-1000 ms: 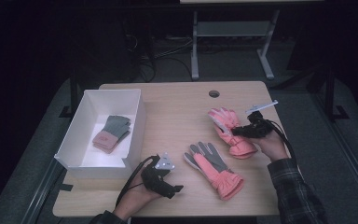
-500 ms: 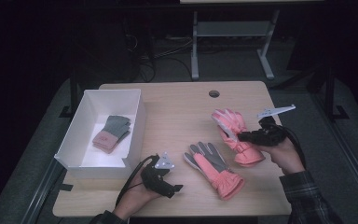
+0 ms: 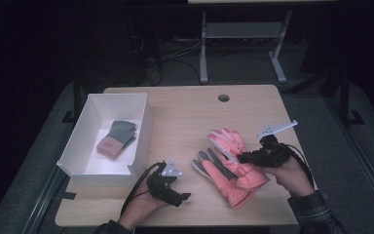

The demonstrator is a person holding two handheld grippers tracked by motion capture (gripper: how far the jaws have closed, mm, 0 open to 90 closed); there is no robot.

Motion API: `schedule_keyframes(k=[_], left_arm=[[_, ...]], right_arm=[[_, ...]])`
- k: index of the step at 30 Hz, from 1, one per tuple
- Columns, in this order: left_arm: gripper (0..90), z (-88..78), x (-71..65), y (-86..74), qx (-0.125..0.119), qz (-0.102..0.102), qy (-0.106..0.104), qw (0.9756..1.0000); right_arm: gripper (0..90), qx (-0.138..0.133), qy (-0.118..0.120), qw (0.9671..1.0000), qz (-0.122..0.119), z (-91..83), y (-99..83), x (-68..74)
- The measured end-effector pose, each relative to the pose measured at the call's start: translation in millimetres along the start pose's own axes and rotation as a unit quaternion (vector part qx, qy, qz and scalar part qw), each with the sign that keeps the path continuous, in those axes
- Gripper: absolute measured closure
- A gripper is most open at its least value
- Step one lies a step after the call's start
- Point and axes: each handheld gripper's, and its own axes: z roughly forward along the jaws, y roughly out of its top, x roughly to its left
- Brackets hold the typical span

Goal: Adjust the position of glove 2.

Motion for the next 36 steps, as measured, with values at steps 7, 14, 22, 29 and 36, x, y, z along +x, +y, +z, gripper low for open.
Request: schedule_keyframes(k=[7,14,22,29,36], left_arm=[[14.4,1.5,-0.8,-0.1,0.005,0.002,0.0,1.0],[14.4,1.6,-0.8,0.1,0.006,0.004,-0.001,1.0],[14.4,3.5,-1.9,-0.4,0.009,0.005,-0.002,0.9999],[14.4,5.5,-2.4,-0.5,0.013,0.006,-0.005,0.9999],[14.4,4.5,-3.0,-0.4,0.013,0.004,-0.007,0.9999]], right_arm=[[86.0,0.013,0.011,0.9998,-0.01,8.0,-1.1,14.1],[85.9,0.035,0.011,0.9993,-0.009,24.7,-1.8,19.5],[85.5,0.062,0.009,0.998,-0.012,42.6,-5.4,20.2],[81.8,0.087,-0.01,0.9955,-0.037,62.0,-6.2,23.2],[58.0,0.054,0.007,0.9977,-0.039,52.8,-7.7,21.0]])
